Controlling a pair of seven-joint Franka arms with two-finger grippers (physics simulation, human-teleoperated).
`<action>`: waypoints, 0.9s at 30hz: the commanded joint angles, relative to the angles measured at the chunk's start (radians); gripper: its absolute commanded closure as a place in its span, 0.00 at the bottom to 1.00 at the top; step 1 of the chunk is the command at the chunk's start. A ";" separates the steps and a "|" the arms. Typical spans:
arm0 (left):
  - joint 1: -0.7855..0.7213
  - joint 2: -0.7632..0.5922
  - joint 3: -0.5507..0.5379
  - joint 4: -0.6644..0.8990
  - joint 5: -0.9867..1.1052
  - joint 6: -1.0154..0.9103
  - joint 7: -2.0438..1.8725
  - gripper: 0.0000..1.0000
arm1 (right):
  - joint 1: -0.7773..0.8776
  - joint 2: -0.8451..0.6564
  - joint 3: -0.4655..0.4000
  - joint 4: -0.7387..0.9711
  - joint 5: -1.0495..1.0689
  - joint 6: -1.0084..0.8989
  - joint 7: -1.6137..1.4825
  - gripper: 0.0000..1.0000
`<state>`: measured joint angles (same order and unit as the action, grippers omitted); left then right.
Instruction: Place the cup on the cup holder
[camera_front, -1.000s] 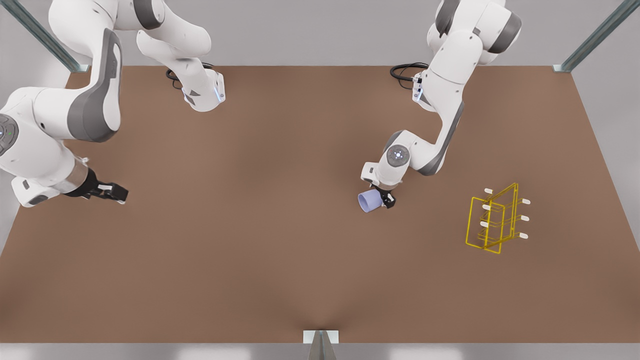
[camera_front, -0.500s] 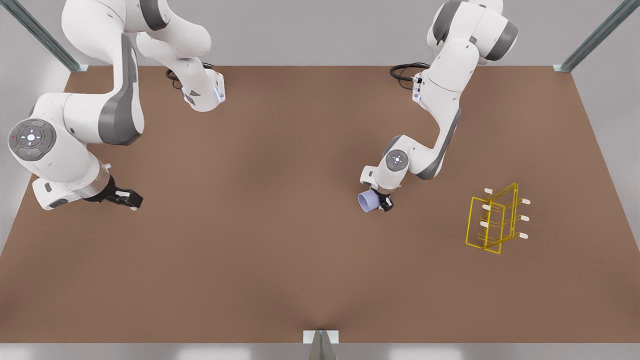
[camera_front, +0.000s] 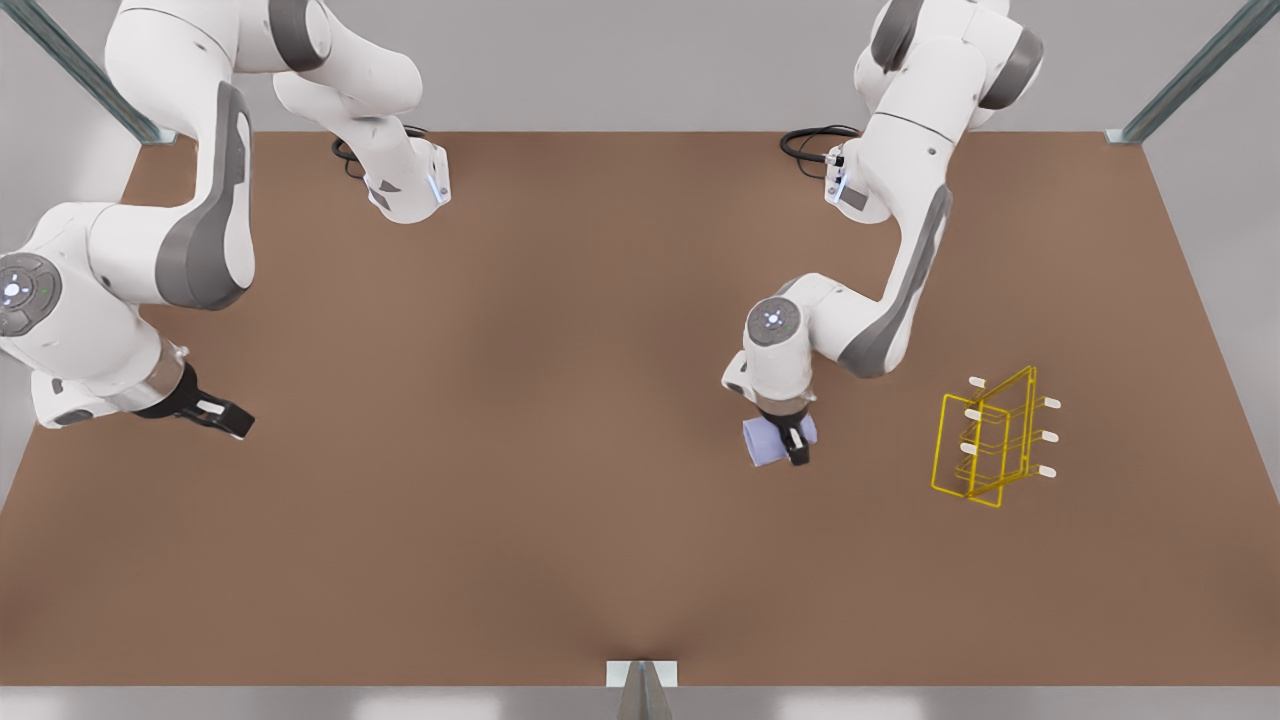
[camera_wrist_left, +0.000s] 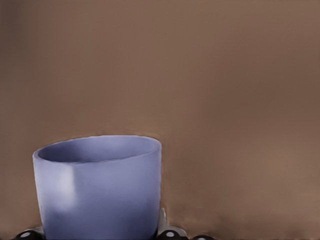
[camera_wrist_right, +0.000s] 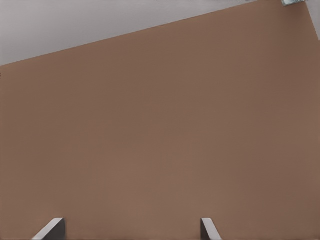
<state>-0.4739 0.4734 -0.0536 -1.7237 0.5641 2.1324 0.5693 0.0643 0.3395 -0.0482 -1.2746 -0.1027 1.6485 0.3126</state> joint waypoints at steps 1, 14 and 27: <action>-0.070 0.030 0.000 0.039 0.449 -0.724 0.187 0.32 | -0.001 0.000 -0.001 0.001 0.017 0.014 0.046 0.00; -0.091 0.209 0.173 -0.070 1.218 -0.931 0.155 0.32 | -0.021 -0.013 0.005 0.018 0.089 -0.159 0.045 0.00; 0.014 0.294 0.179 -0.063 1.183 -0.798 -0.019 0.32 | -0.021 -0.013 0.004 0.018 0.090 -0.159 0.042 0.00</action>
<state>-0.4610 0.7679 0.1254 -1.7869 1.7634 1.3224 0.6560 0.0435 0.3287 -0.0438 -1.2568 -0.0133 1.4940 0.3475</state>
